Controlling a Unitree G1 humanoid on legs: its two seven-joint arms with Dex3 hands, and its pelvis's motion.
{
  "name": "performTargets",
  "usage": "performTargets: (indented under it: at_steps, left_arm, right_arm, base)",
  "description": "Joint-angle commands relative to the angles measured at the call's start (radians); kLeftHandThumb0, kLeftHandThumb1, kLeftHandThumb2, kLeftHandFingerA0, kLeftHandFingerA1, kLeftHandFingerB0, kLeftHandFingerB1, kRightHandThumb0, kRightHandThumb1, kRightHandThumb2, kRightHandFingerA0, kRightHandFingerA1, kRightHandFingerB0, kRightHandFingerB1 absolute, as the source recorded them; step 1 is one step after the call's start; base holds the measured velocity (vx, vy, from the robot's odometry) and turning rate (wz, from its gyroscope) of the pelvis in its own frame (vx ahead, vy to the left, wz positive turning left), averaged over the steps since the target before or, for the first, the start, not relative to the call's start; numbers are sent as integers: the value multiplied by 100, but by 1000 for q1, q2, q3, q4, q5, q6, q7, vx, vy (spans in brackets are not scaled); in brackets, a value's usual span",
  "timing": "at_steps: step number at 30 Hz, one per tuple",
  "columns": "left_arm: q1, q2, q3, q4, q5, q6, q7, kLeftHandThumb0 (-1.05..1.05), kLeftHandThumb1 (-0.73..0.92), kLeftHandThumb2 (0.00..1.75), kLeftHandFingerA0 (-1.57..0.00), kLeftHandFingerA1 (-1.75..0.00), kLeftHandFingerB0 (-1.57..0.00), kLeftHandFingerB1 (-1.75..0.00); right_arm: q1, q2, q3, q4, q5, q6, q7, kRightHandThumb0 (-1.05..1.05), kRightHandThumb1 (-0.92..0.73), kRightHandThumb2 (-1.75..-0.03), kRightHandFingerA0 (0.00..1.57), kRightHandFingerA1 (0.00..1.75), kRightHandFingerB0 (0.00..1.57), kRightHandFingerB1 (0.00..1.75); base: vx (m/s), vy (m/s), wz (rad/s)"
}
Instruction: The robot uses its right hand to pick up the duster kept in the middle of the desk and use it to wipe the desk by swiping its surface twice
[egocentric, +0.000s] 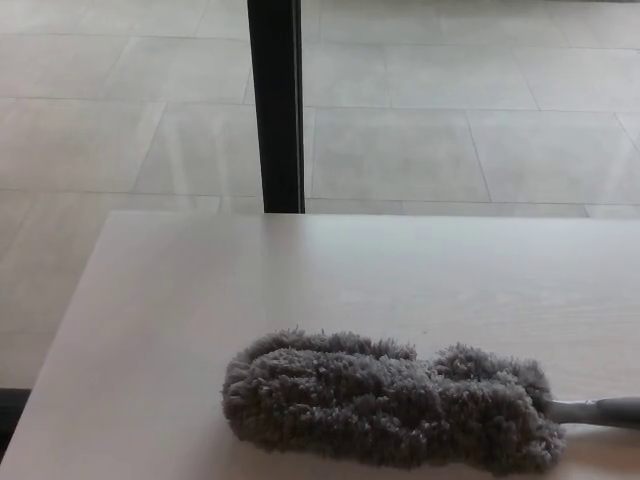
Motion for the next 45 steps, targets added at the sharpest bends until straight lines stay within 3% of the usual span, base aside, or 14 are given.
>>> performTargets:
  at_steps: [1, 2, 4, 5, 9, 10, 13, 14, 15, 19, 21, 22, 23, 45]
  left_arm:
    - [-23, 49, 69, 49, -100, 45, -98, -72, 81, 64, -37, -60, -28, -42]
    - [-23, 50, 66, 51, -92, 40, -98, -72, 83, 65, -37, -58, -27, -40]
    - [-18, 43, 57, 59, -78, 26, -97, -73, 83, 65, -36, -56, -26, -40]
    - [-20, 43, 56, 63, -79, 24, -96, -74, 83, 65, -37, -59, -27, -40]
    - [-27, 37, 72, 61, -107, 38, -103, -72, 81, 64, -37, -60, -27, -41]
    - [-28, 36, 69, 64, -103, 36, -100, -72, 81, 64, -36, -59, -27, -41]
    - [-27, 34, 57, 64, -96, 33, -97, -72, 83, 65, -36, -59, -29, -41]
    - [-29, 34, 51, 65, -93, 33, -97, -72, 83, 65, -36, -59, -29, -41]
    - [-30, 32, 53, 65, -95, 35, -96, -71, 83, 65, -36, -59, -29, -42]
    - [-29, 28, 75, 63, -124, 48, -99, -70, 81, 64, -33, -64, -28, -44]
    - [-28, 29, 71, 60, -121, 42, -101, -71, 81, 64, -35, -63, -30, -43]
    - [-29, 33, 62, 60, -112, 39, -102, -71, 82, 64, -36, -60, -29, -42]
    - [-32, 34, 60, 60, -111, 38, -98, -71, 82, 64, -37, -61, -30, -43]
    - [-41, 47, 34, 64, -102, 23, -96, -74, 81, 64, -40, -60, -30, -41]
  right_arm:
    - [10, -42, -59, -27, 60, -141, -9, -50, -44, -83, 87, 96, 28, 62]
    - [20, -43, -74, -67, 70, -124, -6, -57, -62, -59, 54, 98, 14, 61]
    - [20, -67, -116, -132, 97, -66, 9, -71, -52, -86, 31, 81, 4, 56]
    - [6, -90, -140, -175, 96, -18, -14, -96, -62, -101, 0, 55, 0, 34]
    - [-83, -176, -178, -325, 37, 88, -107, -105, -70, -116, 0, 50, 0, 29]
    - [-103, -180, -196, -376, 47, 53, -115, -104, -81, -76, 0, 32, 0, 4]
    - [-139, -235, -190, -526, 24, 110, -78, -97, -88, -67, 0, 0, 0, 0]
    - [-173, -269, -173, -600, -1, 137, -65, -105, -74, -115, 0, 32, 0, 15]
    - [-190, -277, -165, -614, -11, 132, -65, -100, -89, -67, 0, 0, 0, 0]
    - [-330, -307, -83, -792, -60, 188, -20, -105, -71, -91, 0, 0, 0, 3]
    - [-372, -288, -54, -849, -22, 185, 21, -104, -82, -66, 0, 0, 0, 2]
    - [-396, -286, 17, -922, -65, 176, 56, -101, -80, -77, 0, 0, 0, 1]
    - [-409, -274, 41, -928, -69, 160, 66, -105, -64, -110, 0, 9, 0, 0]
    - [-576, -137, 681, -648, -343, -11, 154, -100, -63, -95, 0, 0, 0, 2]
  base:
    - [0, 0, 0]
    - [0, 0, 0]
    - [0, 0, 0]
    - [0, 0, 0]
    - [0, 0, 0]
    - [0, 0, 0]
    - [0, 0, 0]
    - [0, 0, 0]
    - [0, 0, 0]
    - [0, 0, 0]
    - [0, 0, 0]
    - [0, 0, 0]
    - [0, 0, 0]
    - [0, 0, 0]
